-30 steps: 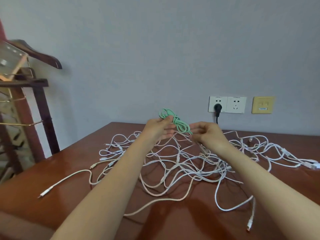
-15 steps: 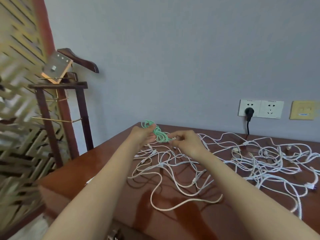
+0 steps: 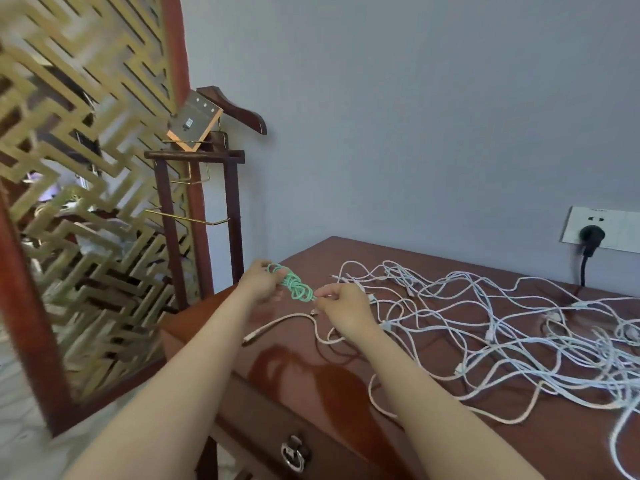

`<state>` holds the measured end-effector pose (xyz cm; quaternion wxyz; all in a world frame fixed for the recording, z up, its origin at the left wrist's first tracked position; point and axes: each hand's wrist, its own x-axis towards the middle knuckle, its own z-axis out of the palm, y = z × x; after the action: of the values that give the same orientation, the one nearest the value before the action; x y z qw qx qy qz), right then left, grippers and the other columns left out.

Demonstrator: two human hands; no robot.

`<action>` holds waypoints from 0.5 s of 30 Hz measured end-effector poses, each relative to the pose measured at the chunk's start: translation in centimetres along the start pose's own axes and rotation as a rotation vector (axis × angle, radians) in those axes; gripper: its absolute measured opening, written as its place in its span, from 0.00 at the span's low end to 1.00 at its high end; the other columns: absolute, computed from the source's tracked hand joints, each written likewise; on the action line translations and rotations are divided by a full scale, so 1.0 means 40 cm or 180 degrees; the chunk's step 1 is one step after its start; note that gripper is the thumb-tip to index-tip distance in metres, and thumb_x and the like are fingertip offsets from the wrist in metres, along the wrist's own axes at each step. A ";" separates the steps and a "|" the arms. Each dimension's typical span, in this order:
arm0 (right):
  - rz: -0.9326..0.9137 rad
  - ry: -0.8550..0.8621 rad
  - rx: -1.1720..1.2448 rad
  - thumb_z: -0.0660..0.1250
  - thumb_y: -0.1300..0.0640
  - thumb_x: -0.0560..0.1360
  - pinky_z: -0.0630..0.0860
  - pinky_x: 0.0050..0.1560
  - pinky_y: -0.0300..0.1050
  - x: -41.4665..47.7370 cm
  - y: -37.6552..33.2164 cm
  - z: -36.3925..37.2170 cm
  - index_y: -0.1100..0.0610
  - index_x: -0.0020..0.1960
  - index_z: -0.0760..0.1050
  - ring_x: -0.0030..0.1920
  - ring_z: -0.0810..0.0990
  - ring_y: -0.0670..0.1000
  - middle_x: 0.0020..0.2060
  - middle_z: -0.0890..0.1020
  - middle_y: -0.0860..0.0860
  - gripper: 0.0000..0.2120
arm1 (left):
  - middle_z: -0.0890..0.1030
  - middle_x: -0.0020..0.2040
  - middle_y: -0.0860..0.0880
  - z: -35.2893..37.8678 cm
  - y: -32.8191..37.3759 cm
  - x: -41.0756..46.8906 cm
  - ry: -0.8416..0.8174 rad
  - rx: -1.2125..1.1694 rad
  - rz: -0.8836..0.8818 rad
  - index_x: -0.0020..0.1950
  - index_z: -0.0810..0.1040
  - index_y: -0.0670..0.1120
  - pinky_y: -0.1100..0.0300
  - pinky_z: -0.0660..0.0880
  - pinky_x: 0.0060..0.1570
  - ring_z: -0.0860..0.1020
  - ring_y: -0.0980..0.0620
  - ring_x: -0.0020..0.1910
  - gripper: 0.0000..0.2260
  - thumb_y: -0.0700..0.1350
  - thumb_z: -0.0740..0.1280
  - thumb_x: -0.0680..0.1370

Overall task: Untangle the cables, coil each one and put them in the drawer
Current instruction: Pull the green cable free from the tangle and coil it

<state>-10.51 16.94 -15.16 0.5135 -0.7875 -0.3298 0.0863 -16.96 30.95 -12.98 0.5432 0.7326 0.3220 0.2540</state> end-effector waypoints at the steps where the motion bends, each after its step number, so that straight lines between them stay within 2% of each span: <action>1: 0.0026 -0.0018 0.0089 0.66 0.62 0.72 0.71 0.45 0.37 0.000 -0.003 0.019 0.60 0.51 0.80 0.47 0.80 0.50 0.43 0.83 0.55 0.09 | 0.77 0.44 0.41 -0.016 -0.007 0.002 0.0050 0.0102 0.0030 0.65 0.66 0.42 0.64 0.74 0.28 0.75 0.51 0.29 0.15 0.40 0.62 0.80; 3: 0.0083 -0.0033 0.0158 0.67 0.63 0.71 0.68 0.43 0.37 0.000 -0.010 0.052 0.59 0.49 0.81 0.44 0.77 0.48 0.40 0.82 0.54 0.08 | 0.77 0.50 0.38 -0.038 -0.020 0.005 0.0100 0.0171 0.0087 0.68 0.64 0.41 0.59 0.76 0.35 0.75 0.49 0.32 0.18 0.39 0.63 0.79; 5: 0.0114 -0.0031 0.0217 0.67 0.63 0.70 0.69 0.44 0.38 0.004 -0.011 0.081 0.58 0.48 0.81 0.43 0.77 0.47 0.40 0.83 0.54 0.07 | 0.77 0.50 0.38 -0.054 -0.031 0.005 0.0155 0.0046 0.0044 0.68 0.65 0.41 0.58 0.77 0.38 0.76 0.49 0.31 0.18 0.38 0.63 0.79; 7: 0.0151 -0.0079 0.0294 0.67 0.63 0.71 0.71 0.43 0.40 0.007 -0.011 0.105 0.59 0.47 0.81 0.41 0.77 0.48 0.41 0.84 0.55 0.07 | 0.76 0.49 0.39 -0.065 -0.044 0.008 0.0277 -0.0231 -0.0023 0.67 0.66 0.41 0.61 0.77 0.33 0.77 0.51 0.29 0.17 0.38 0.63 0.79; 9: 0.0183 -0.0172 0.0299 0.67 0.63 0.71 0.73 0.39 0.39 0.006 -0.013 0.126 0.59 0.48 0.81 0.35 0.75 0.46 0.37 0.83 0.53 0.07 | 0.77 0.52 0.38 -0.073 -0.063 0.014 0.0442 -0.0415 -0.0114 0.66 0.68 0.41 0.62 0.77 0.33 0.76 0.51 0.32 0.16 0.39 0.64 0.79; 12: 0.0214 -0.0325 0.0208 0.64 0.63 0.73 0.76 0.40 0.43 0.002 -0.013 0.144 0.55 0.42 0.80 0.34 0.76 0.49 0.37 0.83 0.53 0.06 | 0.78 0.56 0.38 -0.083 -0.095 0.028 0.0668 -0.0565 -0.0228 0.62 0.71 0.40 0.65 0.76 0.27 0.76 0.51 0.34 0.13 0.36 0.64 0.78; 13: 0.0192 -0.0435 0.0123 0.62 0.63 0.73 0.75 0.38 0.42 -0.001 -0.010 0.147 0.56 0.42 0.80 0.33 0.75 0.49 0.37 0.83 0.55 0.08 | 0.77 0.54 0.39 -0.086 -0.104 0.030 0.0704 -0.0641 -0.0299 0.61 0.72 0.40 0.67 0.76 0.24 0.75 0.51 0.34 0.12 0.34 0.63 0.78; 15: 0.0156 -0.0704 -0.0064 0.60 0.64 0.74 0.71 0.35 0.35 -0.004 0.000 0.157 0.60 0.47 0.82 0.36 0.75 0.49 0.40 0.83 0.55 0.11 | 0.76 0.52 0.40 -0.090 -0.118 0.027 0.0750 -0.0782 -0.0465 0.56 0.72 0.42 0.67 0.74 0.21 0.75 0.51 0.34 0.09 0.33 0.61 0.78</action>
<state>-13.62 21.57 -18.05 0.4639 -0.7860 -0.3659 0.1818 -19.75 35.00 -16.47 0.6041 0.6006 0.4023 0.3354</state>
